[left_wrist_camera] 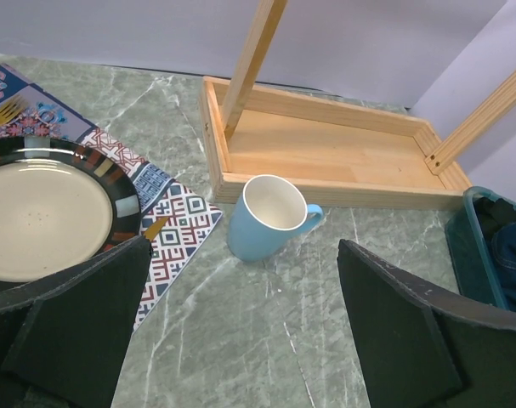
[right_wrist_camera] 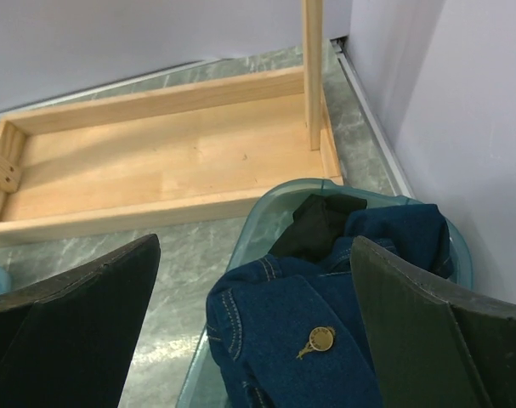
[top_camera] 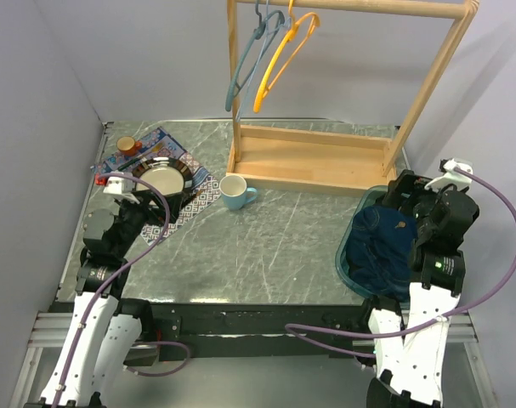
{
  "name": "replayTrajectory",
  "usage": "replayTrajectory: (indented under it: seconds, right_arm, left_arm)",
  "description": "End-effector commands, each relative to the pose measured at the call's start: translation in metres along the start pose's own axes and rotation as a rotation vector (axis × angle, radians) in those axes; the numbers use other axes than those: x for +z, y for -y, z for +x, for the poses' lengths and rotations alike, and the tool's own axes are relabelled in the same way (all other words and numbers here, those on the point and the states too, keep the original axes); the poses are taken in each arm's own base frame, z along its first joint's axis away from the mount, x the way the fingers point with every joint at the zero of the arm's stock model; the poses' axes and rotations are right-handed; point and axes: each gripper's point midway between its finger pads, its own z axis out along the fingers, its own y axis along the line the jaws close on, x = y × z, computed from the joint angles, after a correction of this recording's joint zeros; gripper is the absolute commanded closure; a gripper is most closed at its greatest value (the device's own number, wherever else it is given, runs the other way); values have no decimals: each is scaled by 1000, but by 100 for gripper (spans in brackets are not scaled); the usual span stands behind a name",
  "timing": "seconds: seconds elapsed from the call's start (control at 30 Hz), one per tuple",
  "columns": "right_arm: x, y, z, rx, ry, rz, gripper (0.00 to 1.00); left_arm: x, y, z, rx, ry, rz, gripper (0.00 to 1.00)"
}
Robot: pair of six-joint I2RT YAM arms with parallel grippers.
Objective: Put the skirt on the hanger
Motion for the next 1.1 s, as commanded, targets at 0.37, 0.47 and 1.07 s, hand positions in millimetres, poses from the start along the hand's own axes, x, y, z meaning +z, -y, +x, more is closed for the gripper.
replayTrajectory:
  seconds: [0.37,0.47,1.07]
  right_arm:
    - [-19,-60,61,-529,-216,-580,0]
    - [2,-36,82,-529,-370,-493,0]
    - [26,-4,108,-525,-570,-382,100]
  left_arm:
    - [1,6,-7,4,15,30,3]
    - [1,7,-7,5,15,31,3]
    - [-3,13,-11,11,30,57,3]
